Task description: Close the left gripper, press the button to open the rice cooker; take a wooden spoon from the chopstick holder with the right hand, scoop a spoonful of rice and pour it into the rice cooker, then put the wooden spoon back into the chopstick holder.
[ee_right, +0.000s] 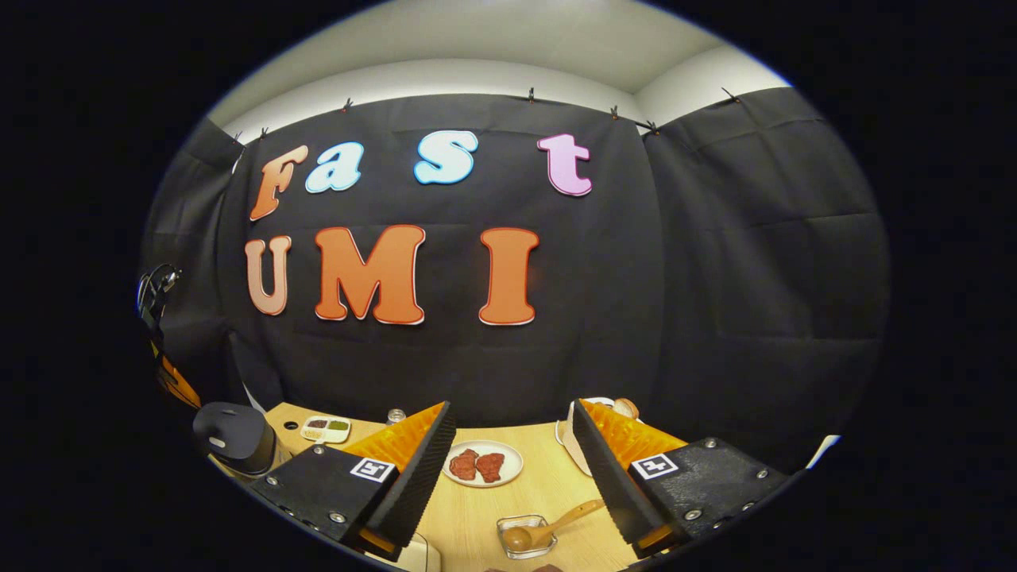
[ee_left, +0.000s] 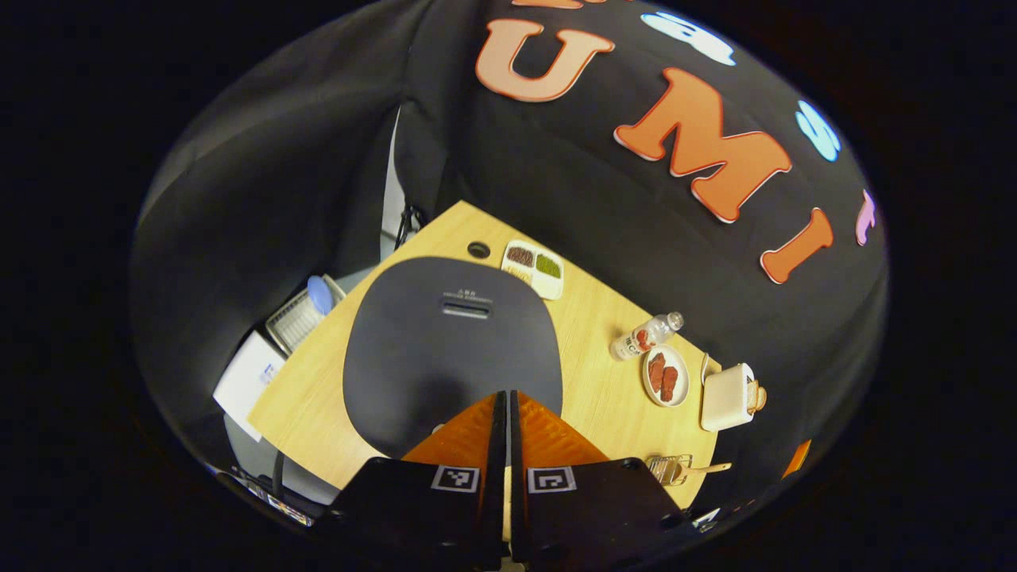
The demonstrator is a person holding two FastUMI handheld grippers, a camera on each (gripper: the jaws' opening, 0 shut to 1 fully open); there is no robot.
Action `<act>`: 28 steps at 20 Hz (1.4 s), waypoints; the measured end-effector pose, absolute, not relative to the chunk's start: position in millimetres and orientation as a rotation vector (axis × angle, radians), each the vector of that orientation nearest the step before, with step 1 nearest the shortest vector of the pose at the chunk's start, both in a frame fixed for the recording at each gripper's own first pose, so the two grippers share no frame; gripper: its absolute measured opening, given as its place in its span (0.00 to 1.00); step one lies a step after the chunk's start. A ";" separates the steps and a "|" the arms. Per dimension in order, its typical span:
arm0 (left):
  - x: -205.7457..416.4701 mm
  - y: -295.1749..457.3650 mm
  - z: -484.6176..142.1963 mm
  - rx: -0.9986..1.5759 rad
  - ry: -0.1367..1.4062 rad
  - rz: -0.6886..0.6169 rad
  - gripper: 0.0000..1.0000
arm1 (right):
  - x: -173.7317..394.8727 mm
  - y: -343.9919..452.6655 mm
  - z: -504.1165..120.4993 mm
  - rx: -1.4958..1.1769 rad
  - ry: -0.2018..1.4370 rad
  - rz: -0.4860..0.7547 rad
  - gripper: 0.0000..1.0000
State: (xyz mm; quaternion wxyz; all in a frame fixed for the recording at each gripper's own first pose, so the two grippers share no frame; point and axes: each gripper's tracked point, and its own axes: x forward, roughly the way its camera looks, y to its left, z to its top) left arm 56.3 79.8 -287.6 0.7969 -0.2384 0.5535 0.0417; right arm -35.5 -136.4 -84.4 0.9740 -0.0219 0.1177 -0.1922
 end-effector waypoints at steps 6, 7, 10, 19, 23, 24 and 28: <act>27.7 80.3 -334.8 -0.596 1.400 0.166 0.09 | -42.6 -146.6 -101.3 -0.051 0.288 -0.421 0.93; 23.6 80.9 -339.3 -0.607 1.421 0.178 0.08 | -44.3 -146.6 -103.3 -0.051 0.294 -0.424 0.93; 19.6 84.0 -353.0 -0.602 1.436 0.213 0.04 | -49.3 -148.1 -112.9 -0.053 0.320 -0.429 0.93; 26.7 81.2 -326.1 -0.580 1.207 0.133 0.06 | -60.6 -147.9 -158.9 0.002 0.438 -0.403 0.93; 46.1 97.8 -262.4 -0.410 0.923 0.167 0.06 | -64.7 -151.3 -184.0 0.036 0.510 -0.388 0.93; 53.0 101.6 -242.7 -0.364 0.856 0.170 0.06 | -67.0 -150.8 -193.3 0.033 0.527 -0.377 0.93; 68.2 98.2 -176.0 -0.223 0.616 0.172 0.08 | -71.6 -152.3 -214.8 0.042 0.587 -0.354 0.93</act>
